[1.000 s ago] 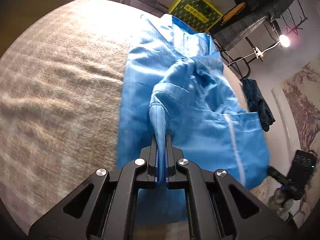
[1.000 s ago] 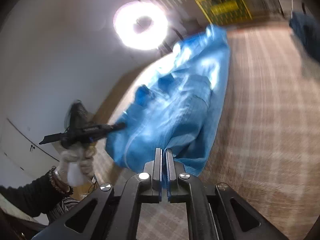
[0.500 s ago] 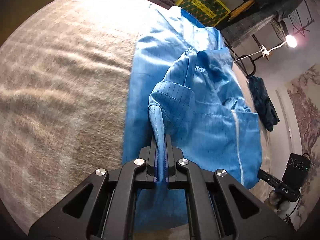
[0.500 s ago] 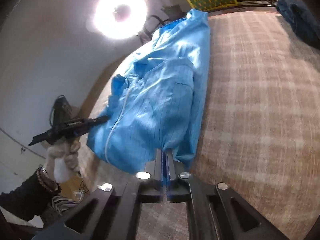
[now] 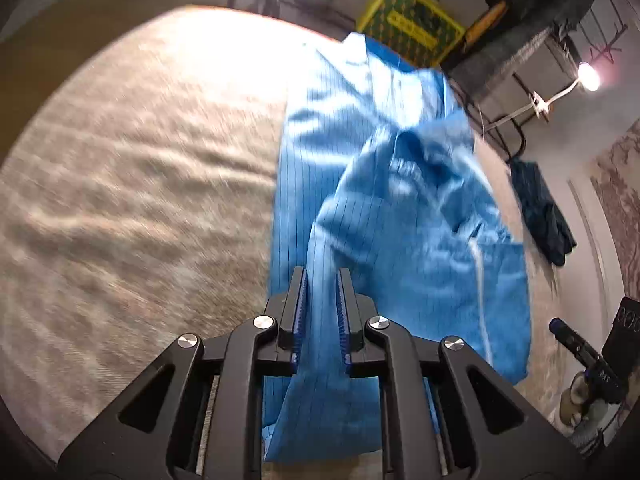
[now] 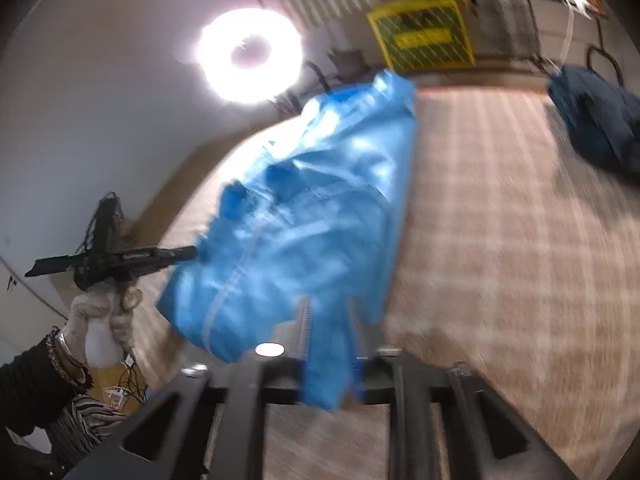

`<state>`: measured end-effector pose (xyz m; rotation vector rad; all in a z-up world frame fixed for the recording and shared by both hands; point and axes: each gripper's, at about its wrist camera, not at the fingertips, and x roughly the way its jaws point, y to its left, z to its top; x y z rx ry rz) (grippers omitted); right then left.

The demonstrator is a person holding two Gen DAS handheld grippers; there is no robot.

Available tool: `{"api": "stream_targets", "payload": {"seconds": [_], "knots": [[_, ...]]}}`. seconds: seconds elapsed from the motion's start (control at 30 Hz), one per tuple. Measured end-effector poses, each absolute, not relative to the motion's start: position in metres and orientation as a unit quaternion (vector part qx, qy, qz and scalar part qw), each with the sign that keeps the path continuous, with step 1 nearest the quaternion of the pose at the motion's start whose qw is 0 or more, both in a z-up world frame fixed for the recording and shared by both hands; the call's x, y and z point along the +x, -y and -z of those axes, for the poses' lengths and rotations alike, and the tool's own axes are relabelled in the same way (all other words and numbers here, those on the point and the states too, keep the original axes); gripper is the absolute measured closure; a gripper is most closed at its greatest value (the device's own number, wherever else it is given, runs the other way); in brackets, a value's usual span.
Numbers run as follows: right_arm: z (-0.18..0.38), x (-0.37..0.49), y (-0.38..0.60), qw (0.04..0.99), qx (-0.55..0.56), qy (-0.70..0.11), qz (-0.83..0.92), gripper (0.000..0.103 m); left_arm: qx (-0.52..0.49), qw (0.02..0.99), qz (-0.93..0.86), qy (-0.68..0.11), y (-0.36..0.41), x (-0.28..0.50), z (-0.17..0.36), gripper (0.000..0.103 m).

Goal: Fold large clothes

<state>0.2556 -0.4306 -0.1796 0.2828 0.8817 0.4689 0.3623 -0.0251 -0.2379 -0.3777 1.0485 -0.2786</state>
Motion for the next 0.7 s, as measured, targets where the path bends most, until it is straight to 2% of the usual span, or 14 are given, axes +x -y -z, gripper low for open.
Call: {"api": "stream_targets", "payload": {"seconds": [0.17, 0.37, 0.47, 0.53, 0.6, 0.7], "knots": [[0.187, 0.273, 0.405, 0.864, 0.112, -0.432, -0.233, 0.075, -0.123, 0.853, 0.165, -0.479, 0.047, 0.358, 0.225, 0.091], [0.210, 0.297, 0.384, 0.856, 0.079, -0.465, -0.213, 0.076, -0.107, 0.828, 0.147, -0.530, 0.059, 0.379, 0.264, 0.091], [0.229, 0.309, 0.385, 0.845, 0.071, -0.497, -0.184, 0.082, -0.079, 0.835, 0.152, -0.523, 0.065, 0.384, 0.265, 0.091], [0.230, 0.312, 0.386, 0.842, 0.074, -0.501, -0.185, 0.082, -0.075, 0.829, 0.162, -0.531, 0.065, 0.389, 0.264, 0.091], [0.225, 0.315, 0.385, 0.838, 0.067, -0.507, -0.193, 0.081, -0.092, 0.821, 0.173, -0.536, 0.057, 0.400, 0.257, 0.091], [0.208, 0.321, 0.389, 0.837, 0.070, -0.495, -0.223, 0.070, -0.125, 0.826, 0.183, -0.518, 0.036, 0.420, 0.237, 0.091]]}}
